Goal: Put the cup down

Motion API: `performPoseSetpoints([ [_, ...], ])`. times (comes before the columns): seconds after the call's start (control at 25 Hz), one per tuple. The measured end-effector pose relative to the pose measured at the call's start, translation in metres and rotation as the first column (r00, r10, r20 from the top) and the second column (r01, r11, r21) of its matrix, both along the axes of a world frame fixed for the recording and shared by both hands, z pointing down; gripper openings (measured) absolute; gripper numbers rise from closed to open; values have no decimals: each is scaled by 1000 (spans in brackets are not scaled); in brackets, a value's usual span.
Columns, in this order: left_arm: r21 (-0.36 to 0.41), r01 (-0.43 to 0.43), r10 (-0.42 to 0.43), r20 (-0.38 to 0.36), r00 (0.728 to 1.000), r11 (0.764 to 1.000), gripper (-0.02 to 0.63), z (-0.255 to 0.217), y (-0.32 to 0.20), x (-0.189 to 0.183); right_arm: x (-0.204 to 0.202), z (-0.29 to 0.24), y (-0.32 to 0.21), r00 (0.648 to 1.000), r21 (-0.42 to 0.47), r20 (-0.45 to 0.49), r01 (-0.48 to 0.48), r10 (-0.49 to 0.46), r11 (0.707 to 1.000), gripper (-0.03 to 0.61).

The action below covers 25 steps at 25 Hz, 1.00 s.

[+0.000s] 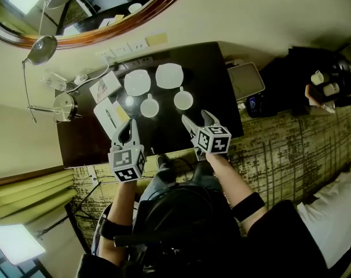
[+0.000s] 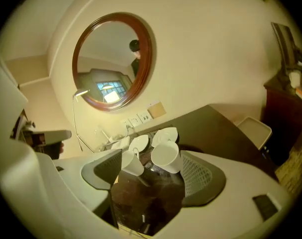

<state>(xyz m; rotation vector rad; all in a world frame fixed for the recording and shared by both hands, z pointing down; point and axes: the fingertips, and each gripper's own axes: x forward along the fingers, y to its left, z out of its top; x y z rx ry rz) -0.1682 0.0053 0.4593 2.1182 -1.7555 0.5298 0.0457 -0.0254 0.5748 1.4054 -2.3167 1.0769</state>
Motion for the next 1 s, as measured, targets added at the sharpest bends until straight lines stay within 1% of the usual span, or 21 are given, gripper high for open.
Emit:
performPoseSetpoints([
  [0.08,-16,-8,8,-2,1000,1000,0,3,3,1,-6,7,0,994,25,-97,61,-59,998,417],
  [0.12,-21,-9,8,-2,1000,1000,0,4,5,1,-10,7,0,986,37,-141,94,-88,995,432],
  [0.2,-19,-1,1,2,1000,1000,0,5,6,-3,-18,10,-3,965,59,-224,152,-135,987,440],
  [0.32,-9,15,-14,11,1000,1000,0,8,6,-10,-23,23,-9,935,68,-307,205,-175,976,467],
  [0.48,-22,19,-19,9,1000,1000,0,15,7,-13,-30,38,-23,917,81,-355,225,-183,971,466],
  [0.64,-26,46,-46,-2,999,999,0,24,7,-17,-31,56,-37,902,81,-393,224,-175,971,488],
  [0.76,-30,32,-33,-11,999,999,0,32,7,-15,-32,67,-48,889,88,-425,231,-173,969,507],
  [0.84,-33,33,-33,-12,999,999,0,37,8,-16,-35,72,-56,884,93,-432,239,-177,967,514],
  [1.0,-37,76,-77,-14,997,996,0,47,8,-26,-43,92,-66,879,81,-433,258,-199,963,514],
])
